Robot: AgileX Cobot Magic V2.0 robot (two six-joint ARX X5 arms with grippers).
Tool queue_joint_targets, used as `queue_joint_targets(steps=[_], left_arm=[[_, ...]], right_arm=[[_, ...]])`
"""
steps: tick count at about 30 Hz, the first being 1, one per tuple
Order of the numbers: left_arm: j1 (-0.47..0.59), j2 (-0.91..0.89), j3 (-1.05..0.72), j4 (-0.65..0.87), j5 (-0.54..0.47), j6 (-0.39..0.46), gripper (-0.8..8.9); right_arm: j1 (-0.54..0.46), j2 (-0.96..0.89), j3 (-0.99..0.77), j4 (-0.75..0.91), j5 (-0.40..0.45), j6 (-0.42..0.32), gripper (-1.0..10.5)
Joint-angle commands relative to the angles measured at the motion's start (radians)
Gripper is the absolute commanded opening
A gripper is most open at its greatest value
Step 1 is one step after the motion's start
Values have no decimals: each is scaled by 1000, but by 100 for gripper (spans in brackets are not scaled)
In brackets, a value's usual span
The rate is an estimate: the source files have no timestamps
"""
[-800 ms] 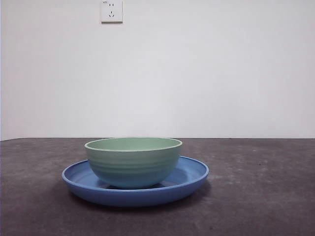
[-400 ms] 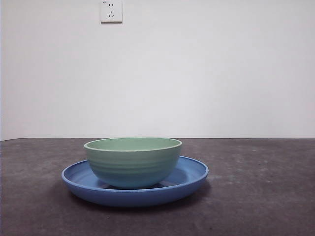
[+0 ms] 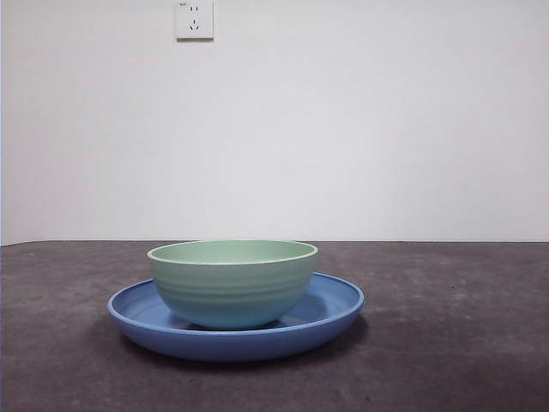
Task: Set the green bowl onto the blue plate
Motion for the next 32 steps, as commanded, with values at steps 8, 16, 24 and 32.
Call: queue_joint_targets(steps=[8,16,24,32], left_arm=[[2,-2,-21,-6,-3,5,27],[2,-2,-21,-6,-3,5,27],[2,-2,-21,-6,-3,5,27],[2,-2,-21,-6,-3,5,27]], right_arm=[[-35,-103,-140,7,243,-28,24],[-50,-153,-226,-3,245,-19,24],[-51,-173,-234,-75,245,-21,24],[-51,-173,-233,-50,249,-20,24]])
